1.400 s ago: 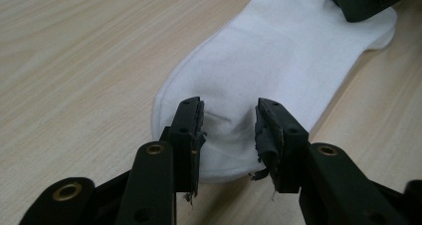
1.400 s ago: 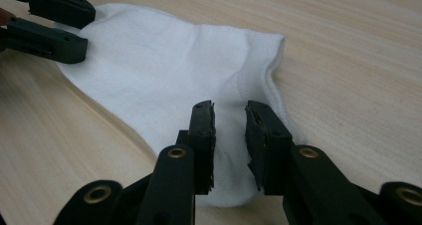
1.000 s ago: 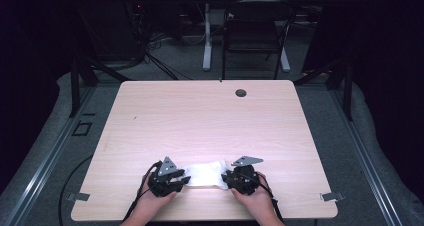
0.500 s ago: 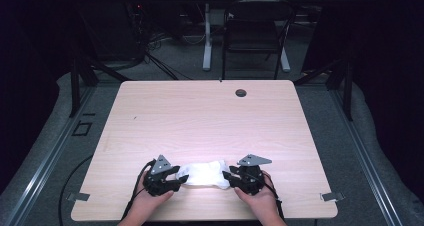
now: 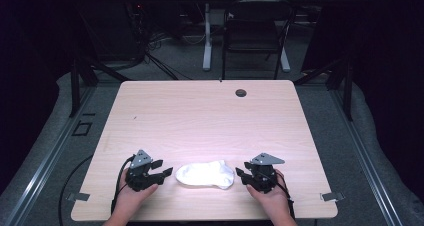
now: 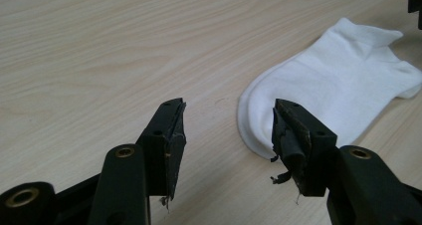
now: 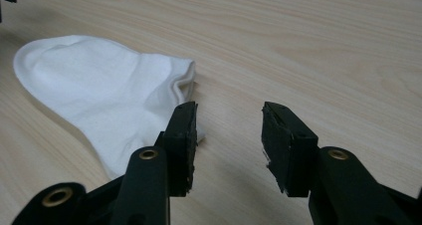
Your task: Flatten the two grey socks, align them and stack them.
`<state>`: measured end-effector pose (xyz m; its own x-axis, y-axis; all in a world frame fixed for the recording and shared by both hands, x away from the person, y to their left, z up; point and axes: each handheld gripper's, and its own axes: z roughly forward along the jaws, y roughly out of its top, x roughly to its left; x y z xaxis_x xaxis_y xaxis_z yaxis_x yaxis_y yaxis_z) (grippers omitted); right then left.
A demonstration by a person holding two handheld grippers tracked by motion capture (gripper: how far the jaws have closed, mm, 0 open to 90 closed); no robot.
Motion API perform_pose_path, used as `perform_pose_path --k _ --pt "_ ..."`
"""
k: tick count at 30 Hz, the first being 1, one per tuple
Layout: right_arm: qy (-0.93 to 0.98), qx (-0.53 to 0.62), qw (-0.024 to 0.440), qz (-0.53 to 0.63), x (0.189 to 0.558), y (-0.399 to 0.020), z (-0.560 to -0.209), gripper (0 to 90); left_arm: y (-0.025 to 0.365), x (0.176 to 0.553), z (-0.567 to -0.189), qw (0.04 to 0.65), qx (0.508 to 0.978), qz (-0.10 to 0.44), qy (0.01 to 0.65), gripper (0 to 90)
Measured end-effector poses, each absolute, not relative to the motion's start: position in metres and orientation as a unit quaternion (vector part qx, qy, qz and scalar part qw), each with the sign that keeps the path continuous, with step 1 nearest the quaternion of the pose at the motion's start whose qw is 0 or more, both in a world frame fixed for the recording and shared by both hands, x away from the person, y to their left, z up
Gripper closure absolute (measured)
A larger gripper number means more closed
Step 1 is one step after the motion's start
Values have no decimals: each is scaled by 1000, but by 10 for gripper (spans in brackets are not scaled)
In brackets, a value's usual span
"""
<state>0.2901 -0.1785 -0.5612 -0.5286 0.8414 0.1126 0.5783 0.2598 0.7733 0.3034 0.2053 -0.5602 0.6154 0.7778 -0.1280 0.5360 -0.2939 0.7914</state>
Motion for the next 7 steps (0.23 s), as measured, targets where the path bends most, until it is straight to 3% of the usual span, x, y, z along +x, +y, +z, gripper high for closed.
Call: perform_pose_path --k 7 --pt "771 464 169 403 291 -181 -563 561 212 307 -562 422 787 142 428 462"
